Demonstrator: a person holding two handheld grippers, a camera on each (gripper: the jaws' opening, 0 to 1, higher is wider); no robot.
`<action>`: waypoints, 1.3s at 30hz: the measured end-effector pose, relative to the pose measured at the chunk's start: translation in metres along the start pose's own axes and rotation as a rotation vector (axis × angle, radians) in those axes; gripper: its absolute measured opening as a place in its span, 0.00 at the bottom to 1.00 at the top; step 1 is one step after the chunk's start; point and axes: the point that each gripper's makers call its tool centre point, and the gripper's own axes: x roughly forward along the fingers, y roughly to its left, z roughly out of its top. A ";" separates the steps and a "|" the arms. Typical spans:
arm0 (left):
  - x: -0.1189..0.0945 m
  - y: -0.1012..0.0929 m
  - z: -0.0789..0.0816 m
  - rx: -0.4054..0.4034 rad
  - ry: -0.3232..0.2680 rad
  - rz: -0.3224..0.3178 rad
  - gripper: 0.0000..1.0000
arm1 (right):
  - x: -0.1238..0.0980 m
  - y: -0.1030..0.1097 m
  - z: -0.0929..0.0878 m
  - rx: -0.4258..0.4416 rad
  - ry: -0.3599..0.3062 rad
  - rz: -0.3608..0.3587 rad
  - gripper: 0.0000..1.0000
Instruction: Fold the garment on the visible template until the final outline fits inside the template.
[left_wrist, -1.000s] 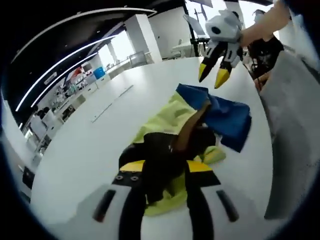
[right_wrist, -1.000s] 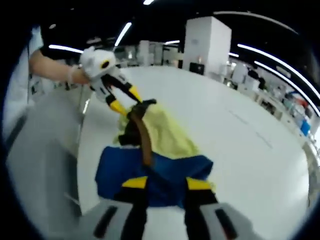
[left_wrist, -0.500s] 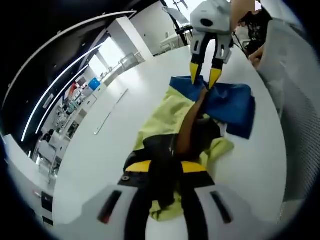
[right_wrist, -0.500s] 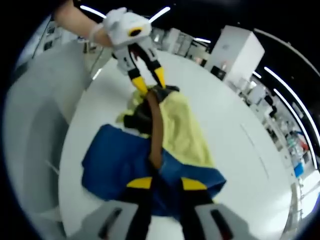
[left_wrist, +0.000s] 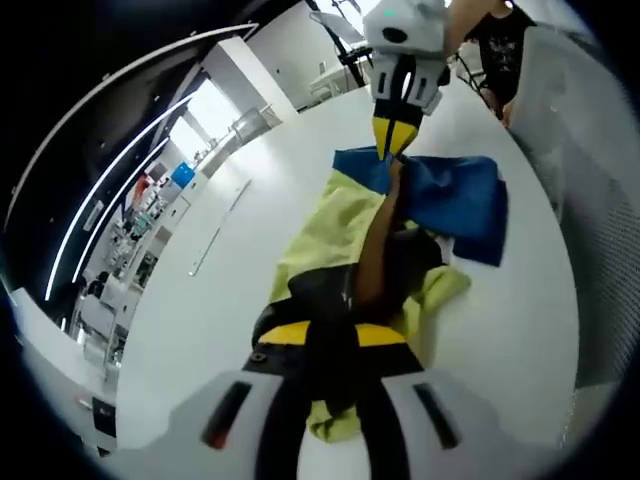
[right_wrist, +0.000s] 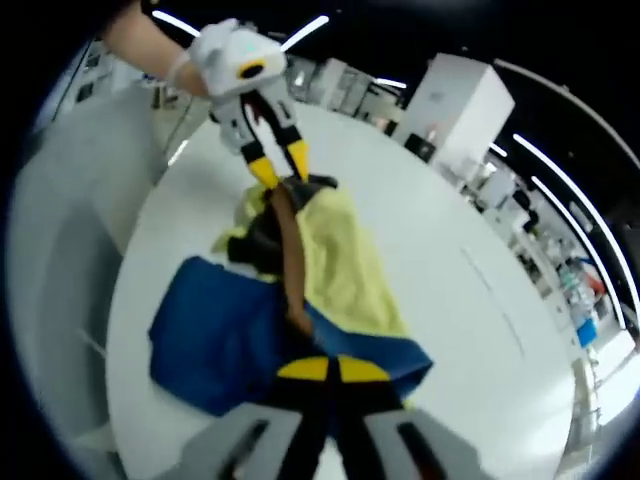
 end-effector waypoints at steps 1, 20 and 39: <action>0.000 0.000 0.003 -0.001 -0.004 0.004 0.10 | -0.002 -0.002 0.003 0.033 -0.013 -0.005 0.00; -0.046 0.052 0.041 -0.311 -0.147 0.126 0.00 | -0.066 -0.059 0.057 0.411 -0.275 -0.131 0.00; -0.136 0.171 0.139 -0.499 -0.455 0.273 0.00 | -0.166 -0.130 0.191 0.354 -0.603 -0.263 0.00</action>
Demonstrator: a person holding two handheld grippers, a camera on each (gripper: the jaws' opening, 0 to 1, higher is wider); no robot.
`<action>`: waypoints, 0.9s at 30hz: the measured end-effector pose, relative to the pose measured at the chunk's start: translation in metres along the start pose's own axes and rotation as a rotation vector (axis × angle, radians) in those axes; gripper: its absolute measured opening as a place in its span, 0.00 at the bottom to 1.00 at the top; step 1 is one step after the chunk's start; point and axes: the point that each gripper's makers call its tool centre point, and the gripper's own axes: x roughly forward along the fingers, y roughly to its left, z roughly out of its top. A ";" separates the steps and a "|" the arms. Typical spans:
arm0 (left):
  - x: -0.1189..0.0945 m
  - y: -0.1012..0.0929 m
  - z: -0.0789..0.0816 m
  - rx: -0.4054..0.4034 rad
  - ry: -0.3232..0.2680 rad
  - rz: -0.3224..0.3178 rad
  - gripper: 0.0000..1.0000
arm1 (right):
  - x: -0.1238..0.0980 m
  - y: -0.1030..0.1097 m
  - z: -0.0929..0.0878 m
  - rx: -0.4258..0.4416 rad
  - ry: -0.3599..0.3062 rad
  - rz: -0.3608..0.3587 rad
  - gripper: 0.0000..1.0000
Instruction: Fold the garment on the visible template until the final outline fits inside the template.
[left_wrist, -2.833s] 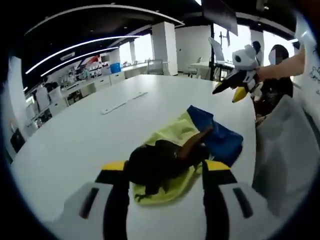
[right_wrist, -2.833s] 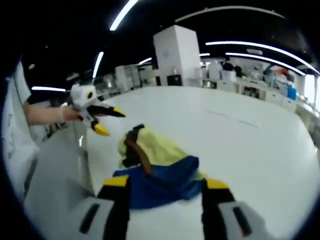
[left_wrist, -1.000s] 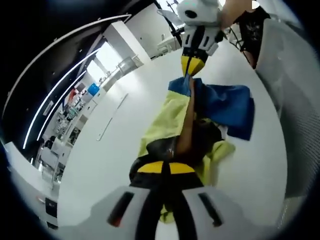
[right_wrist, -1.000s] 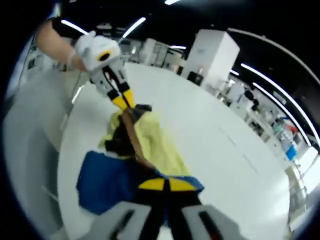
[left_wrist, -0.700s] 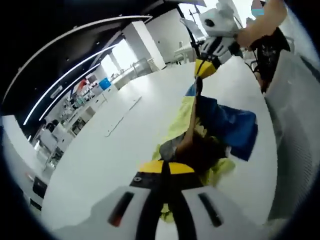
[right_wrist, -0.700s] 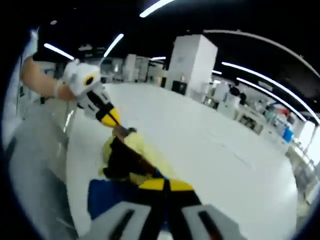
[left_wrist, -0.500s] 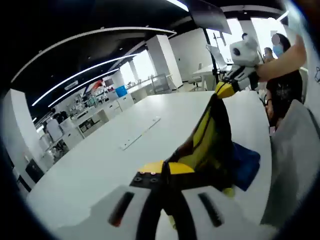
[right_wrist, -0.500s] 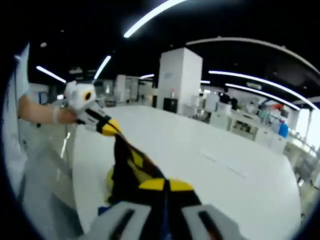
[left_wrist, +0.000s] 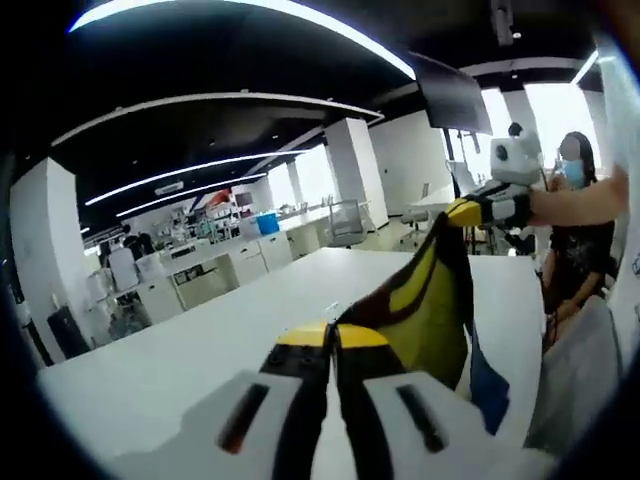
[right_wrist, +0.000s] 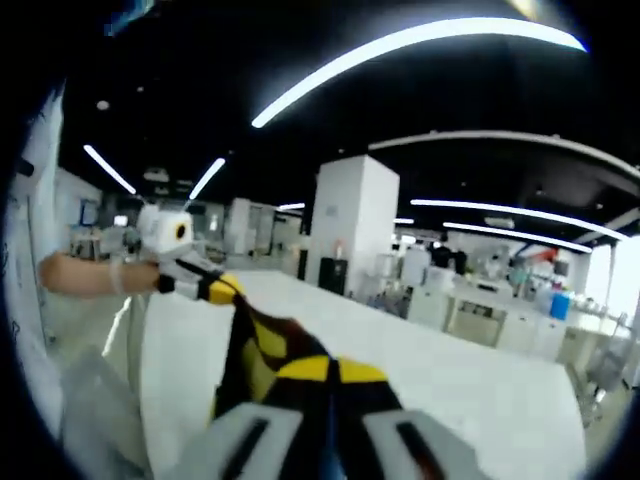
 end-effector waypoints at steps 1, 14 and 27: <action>0.002 0.003 0.001 -0.006 -0.004 -0.004 0.00 | 0.003 -0.001 0.002 -0.001 -0.004 -0.002 0.00; 0.071 0.051 -0.059 -0.183 0.093 -0.045 0.00 | 0.078 -0.069 -0.060 0.147 0.068 -0.027 0.00; 0.152 0.103 -0.158 -0.336 0.247 -0.046 0.00 | 0.145 -0.120 -0.170 0.222 0.270 -0.049 0.00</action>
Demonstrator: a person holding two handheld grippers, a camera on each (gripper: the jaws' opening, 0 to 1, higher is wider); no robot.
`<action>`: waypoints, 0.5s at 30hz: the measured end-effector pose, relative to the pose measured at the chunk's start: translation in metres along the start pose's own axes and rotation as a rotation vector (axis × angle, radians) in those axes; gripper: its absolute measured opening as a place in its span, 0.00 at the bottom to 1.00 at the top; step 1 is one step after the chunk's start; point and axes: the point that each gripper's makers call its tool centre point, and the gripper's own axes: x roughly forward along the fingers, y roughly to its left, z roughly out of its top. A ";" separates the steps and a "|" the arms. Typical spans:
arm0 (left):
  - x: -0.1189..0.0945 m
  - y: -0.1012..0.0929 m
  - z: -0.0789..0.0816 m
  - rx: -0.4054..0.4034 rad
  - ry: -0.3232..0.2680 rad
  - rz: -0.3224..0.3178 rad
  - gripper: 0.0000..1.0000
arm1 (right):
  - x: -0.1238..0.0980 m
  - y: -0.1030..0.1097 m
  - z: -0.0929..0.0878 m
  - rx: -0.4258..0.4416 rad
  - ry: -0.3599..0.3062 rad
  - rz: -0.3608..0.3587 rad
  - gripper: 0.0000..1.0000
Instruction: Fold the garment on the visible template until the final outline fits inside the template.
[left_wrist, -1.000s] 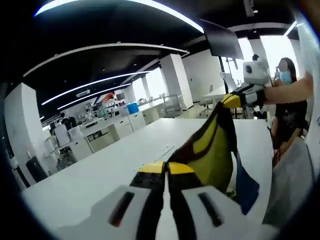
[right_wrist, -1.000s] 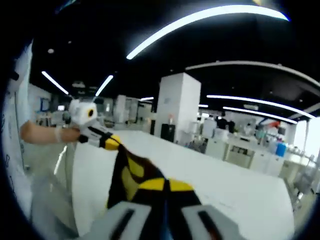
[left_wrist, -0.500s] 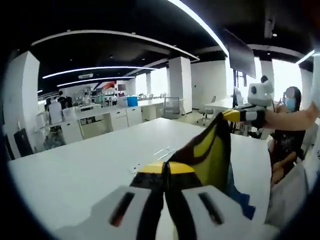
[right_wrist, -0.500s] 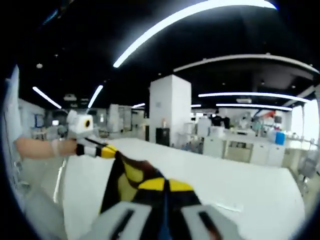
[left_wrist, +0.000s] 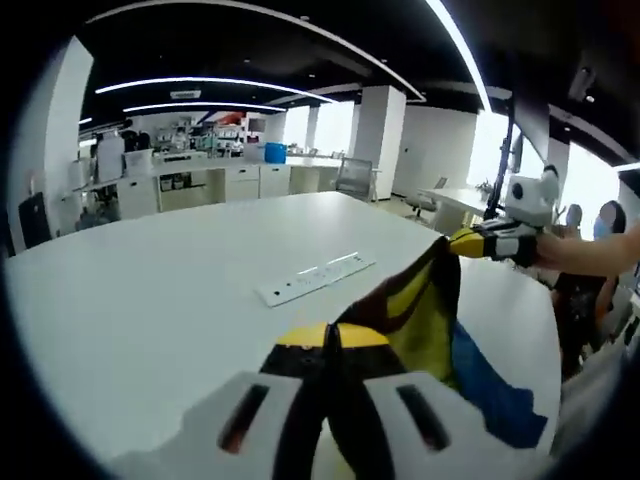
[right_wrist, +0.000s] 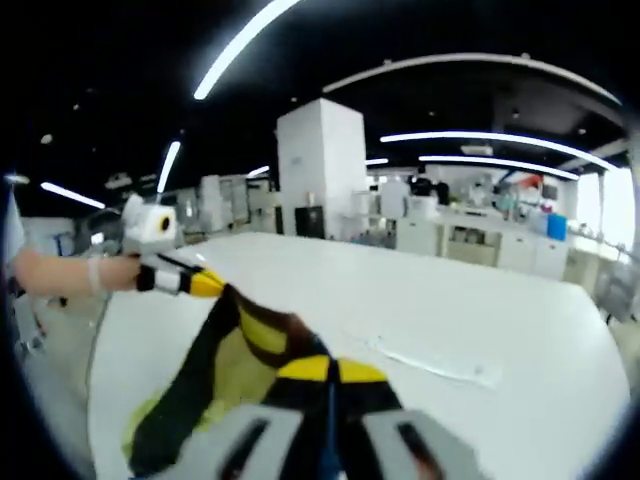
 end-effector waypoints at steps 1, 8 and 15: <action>0.007 0.003 -0.005 -0.002 0.006 0.002 0.00 | 0.008 -0.004 -0.006 0.003 0.014 0.000 0.00; 0.048 0.034 -0.041 -0.026 0.092 0.054 0.00 | 0.055 -0.031 -0.048 0.012 0.124 -0.045 0.00; 0.071 0.043 -0.065 -0.034 0.159 0.069 0.00 | 0.082 -0.042 -0.078 0.039 0.196 -0.075 0.00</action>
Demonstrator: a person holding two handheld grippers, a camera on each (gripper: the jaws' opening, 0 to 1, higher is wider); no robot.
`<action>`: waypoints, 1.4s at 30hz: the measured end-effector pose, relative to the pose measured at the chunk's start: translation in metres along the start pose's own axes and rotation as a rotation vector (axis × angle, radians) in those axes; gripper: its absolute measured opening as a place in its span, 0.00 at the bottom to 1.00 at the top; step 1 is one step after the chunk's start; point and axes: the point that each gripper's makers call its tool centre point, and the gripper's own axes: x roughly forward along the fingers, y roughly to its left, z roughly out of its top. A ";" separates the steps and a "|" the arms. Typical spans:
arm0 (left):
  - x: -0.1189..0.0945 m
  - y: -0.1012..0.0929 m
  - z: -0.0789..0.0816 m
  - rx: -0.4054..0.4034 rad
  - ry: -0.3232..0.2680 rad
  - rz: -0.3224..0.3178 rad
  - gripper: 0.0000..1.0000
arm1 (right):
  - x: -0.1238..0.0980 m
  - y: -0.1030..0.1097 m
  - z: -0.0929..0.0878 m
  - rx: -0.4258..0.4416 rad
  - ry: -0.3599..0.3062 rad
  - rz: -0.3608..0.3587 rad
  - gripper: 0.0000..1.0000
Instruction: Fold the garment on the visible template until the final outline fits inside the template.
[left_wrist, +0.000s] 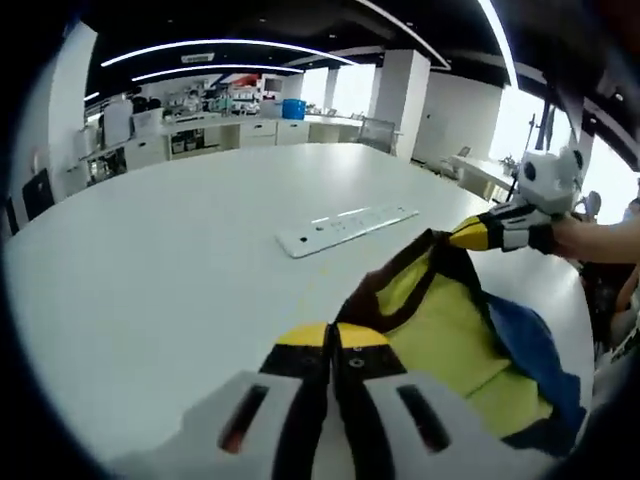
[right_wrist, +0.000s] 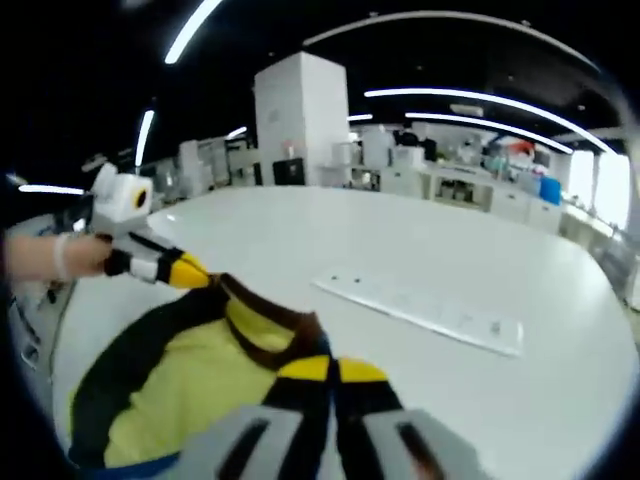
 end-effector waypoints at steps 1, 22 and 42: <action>0.004 0.003 -0.003 -0.020 0.009 0.005 0.00 | 0.004 -0.003 -0.003 0.006 0.009 -0.005 0.00; 0.008 -0.007 -0.007 -0.001 -0.001 -0.021 0.06 | 0.013 -0.008 -0.020 0.104 0.024 -0.010 0.03; -0.051 -0.051 0.009 0.047 -0.016 -0.091 0.95 | -0.053 0.023 0.002 0.105 -0.063 0.035 1.00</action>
